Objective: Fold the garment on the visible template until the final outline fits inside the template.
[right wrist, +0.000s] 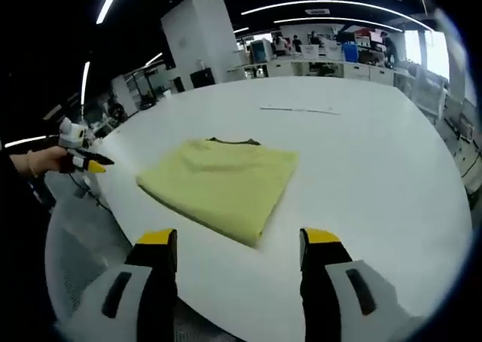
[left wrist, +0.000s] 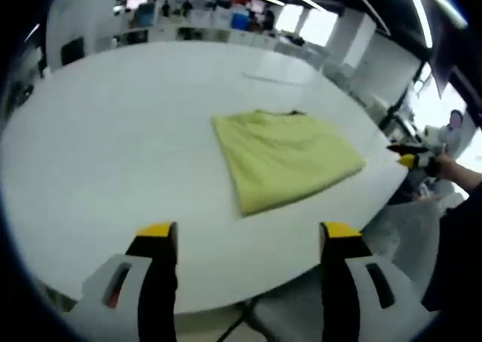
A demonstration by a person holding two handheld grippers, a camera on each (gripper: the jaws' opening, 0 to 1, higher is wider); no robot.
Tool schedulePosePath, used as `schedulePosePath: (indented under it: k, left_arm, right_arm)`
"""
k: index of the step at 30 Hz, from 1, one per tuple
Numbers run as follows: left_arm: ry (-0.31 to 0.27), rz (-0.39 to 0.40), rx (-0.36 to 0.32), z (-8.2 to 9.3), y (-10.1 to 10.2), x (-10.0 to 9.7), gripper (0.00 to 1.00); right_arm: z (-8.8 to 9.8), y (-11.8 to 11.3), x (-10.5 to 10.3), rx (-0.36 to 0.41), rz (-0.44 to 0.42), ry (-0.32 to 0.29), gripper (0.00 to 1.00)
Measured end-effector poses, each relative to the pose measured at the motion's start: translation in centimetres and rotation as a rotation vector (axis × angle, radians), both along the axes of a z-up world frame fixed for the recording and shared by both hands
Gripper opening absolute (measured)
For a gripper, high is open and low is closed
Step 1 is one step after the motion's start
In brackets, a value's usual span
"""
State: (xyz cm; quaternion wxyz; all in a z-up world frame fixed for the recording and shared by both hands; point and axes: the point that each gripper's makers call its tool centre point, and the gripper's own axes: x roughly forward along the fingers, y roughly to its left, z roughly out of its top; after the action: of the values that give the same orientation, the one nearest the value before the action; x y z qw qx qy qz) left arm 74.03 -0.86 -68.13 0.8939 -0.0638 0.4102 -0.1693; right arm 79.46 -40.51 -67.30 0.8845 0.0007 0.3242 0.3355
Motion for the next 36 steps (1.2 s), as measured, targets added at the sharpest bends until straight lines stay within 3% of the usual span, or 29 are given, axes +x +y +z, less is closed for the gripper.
schedulePosePath:
  k: [5, 10, 18, 36]
  left_arm:
    - [-0.001, -0.036, -0.012, 1.3, -1.0, -1.7, 0.97]
    - [-0.009, -0.052, -0.048, 2.9, -2.0, -2.8, 0.99]
    - [-0.035, -0.048, -0.06, 3.8, -2.4, -2.6, 0.99]
    - [-0.026, -0.047, -0.043, 3.4, -2.1, -2.8, 0.99]
  right_arm:
    - [1.4, 0.3, -1.6, 0.028, 0.004, -0.001, 0.84]
    - [2.8, 0.9, -2.7, 0.064, 0.022, -0.019, 1.0]
    - [2.7, 0.8, -3.3, 0.058, 0.033, -0.019, 1.0]
    - [2.4, 1.3, -2.6, 0.058, 0.044, -0.026, 1.0]
